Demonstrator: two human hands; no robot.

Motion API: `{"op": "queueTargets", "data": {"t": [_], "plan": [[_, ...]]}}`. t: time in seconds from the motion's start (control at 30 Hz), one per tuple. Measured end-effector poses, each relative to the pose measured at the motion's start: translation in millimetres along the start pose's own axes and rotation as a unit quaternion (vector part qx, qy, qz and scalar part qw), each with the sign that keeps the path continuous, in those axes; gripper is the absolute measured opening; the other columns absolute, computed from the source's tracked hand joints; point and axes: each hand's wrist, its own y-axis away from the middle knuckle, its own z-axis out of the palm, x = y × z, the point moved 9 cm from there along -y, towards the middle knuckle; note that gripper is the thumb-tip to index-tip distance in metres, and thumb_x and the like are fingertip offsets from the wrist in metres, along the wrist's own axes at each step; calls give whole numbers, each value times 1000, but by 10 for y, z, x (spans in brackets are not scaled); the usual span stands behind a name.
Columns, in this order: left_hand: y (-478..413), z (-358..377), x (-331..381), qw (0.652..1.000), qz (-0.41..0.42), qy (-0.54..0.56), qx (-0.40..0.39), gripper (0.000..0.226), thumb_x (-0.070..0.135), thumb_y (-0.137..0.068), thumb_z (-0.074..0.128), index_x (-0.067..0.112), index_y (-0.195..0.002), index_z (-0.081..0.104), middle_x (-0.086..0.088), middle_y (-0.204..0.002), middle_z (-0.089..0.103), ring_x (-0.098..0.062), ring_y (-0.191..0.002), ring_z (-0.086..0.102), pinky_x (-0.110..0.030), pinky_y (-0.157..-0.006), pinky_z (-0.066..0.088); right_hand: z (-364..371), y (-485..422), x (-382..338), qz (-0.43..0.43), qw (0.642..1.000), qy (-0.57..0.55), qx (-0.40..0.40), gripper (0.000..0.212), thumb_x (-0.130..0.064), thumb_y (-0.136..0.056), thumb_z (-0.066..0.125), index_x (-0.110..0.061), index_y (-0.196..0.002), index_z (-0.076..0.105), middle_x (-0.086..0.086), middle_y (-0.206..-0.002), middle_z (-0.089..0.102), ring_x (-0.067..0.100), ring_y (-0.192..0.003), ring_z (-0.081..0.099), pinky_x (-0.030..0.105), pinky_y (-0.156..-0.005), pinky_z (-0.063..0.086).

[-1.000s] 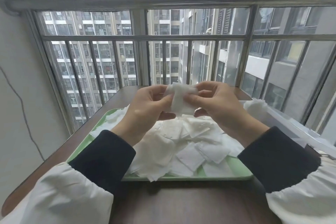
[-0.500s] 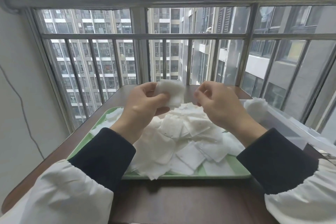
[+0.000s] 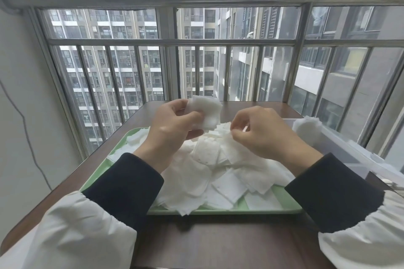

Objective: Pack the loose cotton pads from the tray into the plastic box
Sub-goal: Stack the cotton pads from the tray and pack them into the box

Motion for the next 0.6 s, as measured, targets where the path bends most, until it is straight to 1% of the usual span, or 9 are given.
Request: {"op": "queueTargets", "data": {"t": [0.1,0.17,0.2,0.27,0.3,0.33,0.37,0.43,0.6], "plan": [[0,-7,6,1000,2,-13,4,15,4,-89,68,17,-94,73,-1,-87,74,-17,-79,74,-26,-63,58,-123,-32,30,13,992,-112,53,7,-21,-88,67,-22,-84,74,-11,-81,69,3,-78,62,17,-65,46],[1,-15,6,1000,2,-22,8,14,5,-90,67,17,-95,73,-4,-91,73,-18,-80,73,-25,-62,57,-152,-48,96,43,972,-219,69,6,-19,-90,67,-19,-88,72,-7,-82,68,5,-73,61,10,-57,43],[2,-17,1,1000,1,-27,11,14,5,-90,66,16,-96,72,-6,-94,72,-20,-82,73,-25,-62,57,-141,-50,132,64,957,-275,69,6,-19,-91,66,-17,-89,71,-3,-83,68,8,-71,61,11,-56,44],[4,-32,-7,999,0,-35,22,15,4,-91,64,14,-102,70,-11,-103,71,-22,-85,73,-26,-62,57,-89,-43,199,111,926,-357,58,8,-19,-95,61,-15,-92,68,4,-90,67,17,-77,63,25,-61,52],[5,-45,-6,999,1,-36,32,18,4,-92,62,13,-107,68,-11,-106,71,-23,-87,74,-26,-61,57,-57,-37,219,129,915,-379,50,9,-19,-97,59,-15,-94,67,6,-93,65,20,-81,63,33,-64,54],[7,-63,-3,998,2,-32,44,21,5,-94,61,12,-114,64,-11,-109,70,-24,-89,74,-26,-61,58,-26,-31,232,140,907,-395,44,9,-20,-99,58,-16,-96,65,6,-96,64,21,-82,63,36,-63,55],[9,-84,3,998,3,-25,56,25,6,-96,61,11,-120,60,-11,-113,69,-24,-88,75,-27,-61,59,-2,-23,239,146,902,-405,41,9,-22,-100,57,-18,-98,64,5,-99,63,19,-82,63,31,-56,55],[13,-115,23,997,8,-12,72,29,8,-98,61,11,-126,53,-12,-118,65,-22,-84,76,-27,-62,60,4,-15,246,142,902,-406,51,7,-26,-101,58,-21,-99,63,3,-100,64,16,-75,62,23,-45,49],[31,-24,4,999,-10,-23,37,32,7,-99,60,7,-130,53,-15,-116,66,-25,-73,77,-29,-59,60,13,-19,219,117,895,-428,55,12,-27,-96,66,-17,-101,65,1,-95,68,11,-58,58,23,-39,38]]}}
